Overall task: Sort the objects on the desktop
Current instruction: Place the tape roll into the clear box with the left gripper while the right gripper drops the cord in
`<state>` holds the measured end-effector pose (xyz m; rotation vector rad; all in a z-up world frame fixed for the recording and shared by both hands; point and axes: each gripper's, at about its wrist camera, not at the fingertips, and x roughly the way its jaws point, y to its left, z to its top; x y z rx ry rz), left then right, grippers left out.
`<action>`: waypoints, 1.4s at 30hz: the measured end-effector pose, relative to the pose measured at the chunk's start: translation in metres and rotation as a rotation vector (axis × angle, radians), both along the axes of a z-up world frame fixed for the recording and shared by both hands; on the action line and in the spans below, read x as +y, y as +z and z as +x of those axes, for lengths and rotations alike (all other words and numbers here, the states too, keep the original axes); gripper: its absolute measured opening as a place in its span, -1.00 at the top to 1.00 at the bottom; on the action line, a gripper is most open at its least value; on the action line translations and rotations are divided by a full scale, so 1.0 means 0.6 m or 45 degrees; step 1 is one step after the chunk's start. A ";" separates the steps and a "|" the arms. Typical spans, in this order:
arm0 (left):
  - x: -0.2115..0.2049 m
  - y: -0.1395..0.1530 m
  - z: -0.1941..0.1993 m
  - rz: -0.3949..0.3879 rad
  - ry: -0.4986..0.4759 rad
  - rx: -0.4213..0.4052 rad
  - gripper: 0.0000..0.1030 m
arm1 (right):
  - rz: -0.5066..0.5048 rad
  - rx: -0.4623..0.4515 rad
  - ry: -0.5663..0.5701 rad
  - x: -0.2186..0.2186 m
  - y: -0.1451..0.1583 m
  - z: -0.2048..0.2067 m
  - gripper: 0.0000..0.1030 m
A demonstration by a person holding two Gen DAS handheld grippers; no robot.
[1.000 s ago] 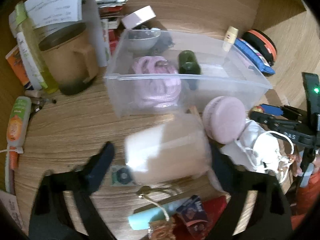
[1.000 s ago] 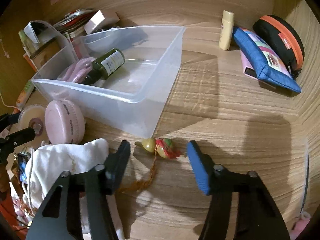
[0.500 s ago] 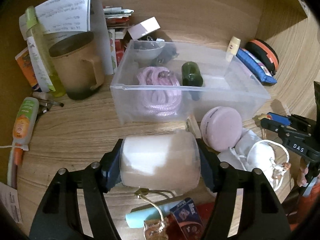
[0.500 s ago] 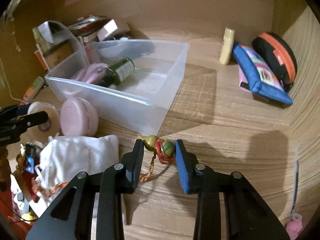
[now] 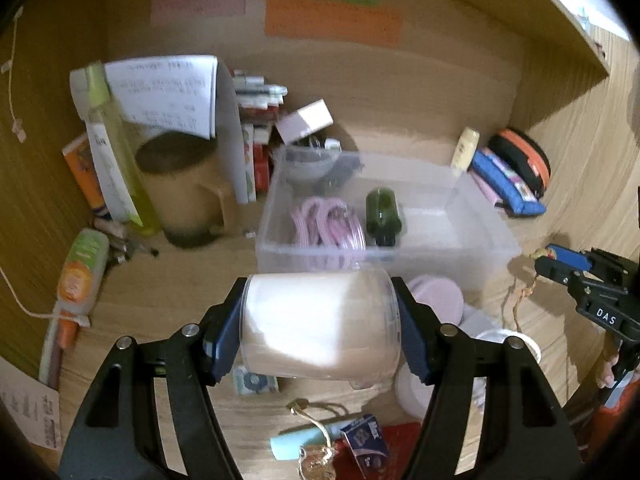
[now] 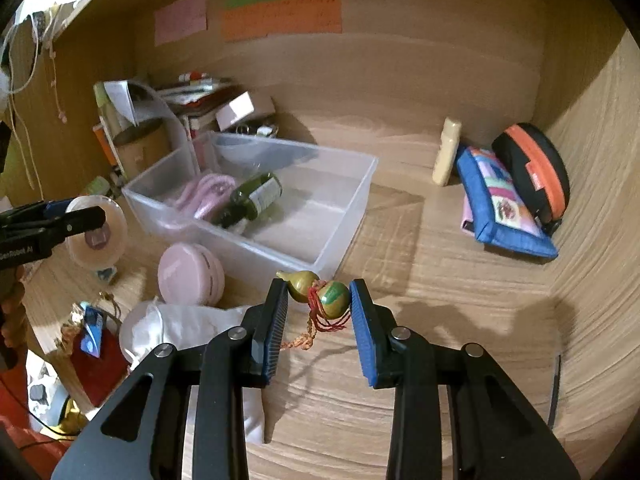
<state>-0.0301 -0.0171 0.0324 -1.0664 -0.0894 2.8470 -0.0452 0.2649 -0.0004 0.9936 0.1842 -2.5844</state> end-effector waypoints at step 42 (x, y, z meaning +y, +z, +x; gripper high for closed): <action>0.039 -0.025 -0.183 0.078 -0.110 -0.101 -0.30 | -0.002 -0.117 0.116 -0.098 -0.020 -0.166 0.43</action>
